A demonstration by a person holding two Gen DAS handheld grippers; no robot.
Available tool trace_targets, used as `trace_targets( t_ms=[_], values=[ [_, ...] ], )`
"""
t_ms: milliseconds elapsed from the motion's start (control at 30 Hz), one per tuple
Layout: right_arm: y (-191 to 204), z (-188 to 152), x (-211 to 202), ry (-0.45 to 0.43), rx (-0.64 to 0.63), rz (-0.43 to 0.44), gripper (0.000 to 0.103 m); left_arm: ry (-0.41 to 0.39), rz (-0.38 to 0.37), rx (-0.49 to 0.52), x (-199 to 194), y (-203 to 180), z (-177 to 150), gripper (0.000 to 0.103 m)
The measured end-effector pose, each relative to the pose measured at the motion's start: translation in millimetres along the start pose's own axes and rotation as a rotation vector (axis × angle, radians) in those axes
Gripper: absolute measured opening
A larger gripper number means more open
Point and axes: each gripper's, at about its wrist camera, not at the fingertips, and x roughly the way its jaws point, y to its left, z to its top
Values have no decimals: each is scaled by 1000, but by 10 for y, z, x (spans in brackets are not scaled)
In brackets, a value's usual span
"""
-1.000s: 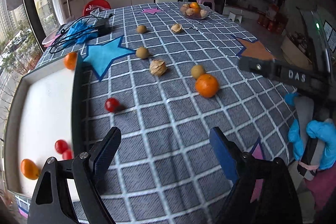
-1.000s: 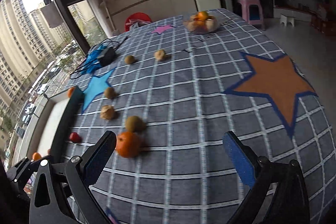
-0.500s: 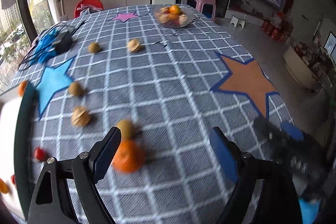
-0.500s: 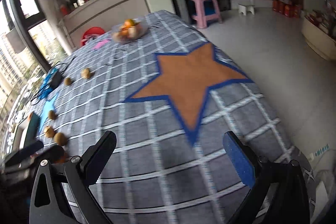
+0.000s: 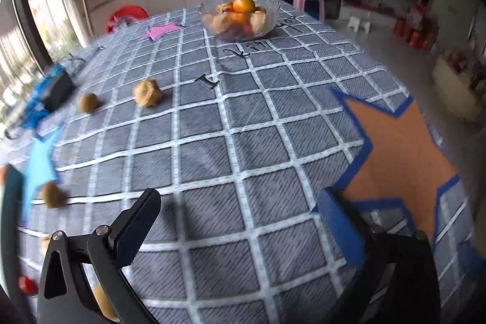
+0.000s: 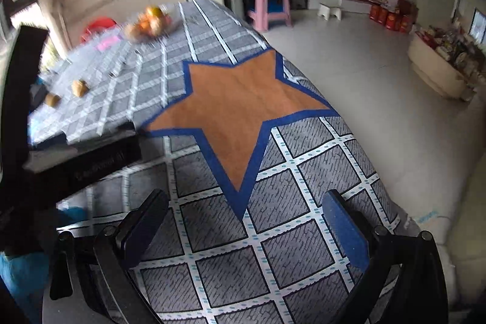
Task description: Organize fruits
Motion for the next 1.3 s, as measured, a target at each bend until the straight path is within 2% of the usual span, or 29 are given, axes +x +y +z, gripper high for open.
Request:
trace_targets(
  t_ms=[267,567,700,1300],
  values=[
    [96,-10,17,-42,68,-66,102,-4,2,-16,15,29,8,103],
    [88,-11,12,-23,108,-79,102,-4,3,-16,13,32,9,103],
    [143,-38,-6,-39,131,-119,102,-4,3,-16,13,33,10,103],
    [142,-64,-26,-45,139,-122,102,-3,3,-16,13,32,13,103]
  ],
)
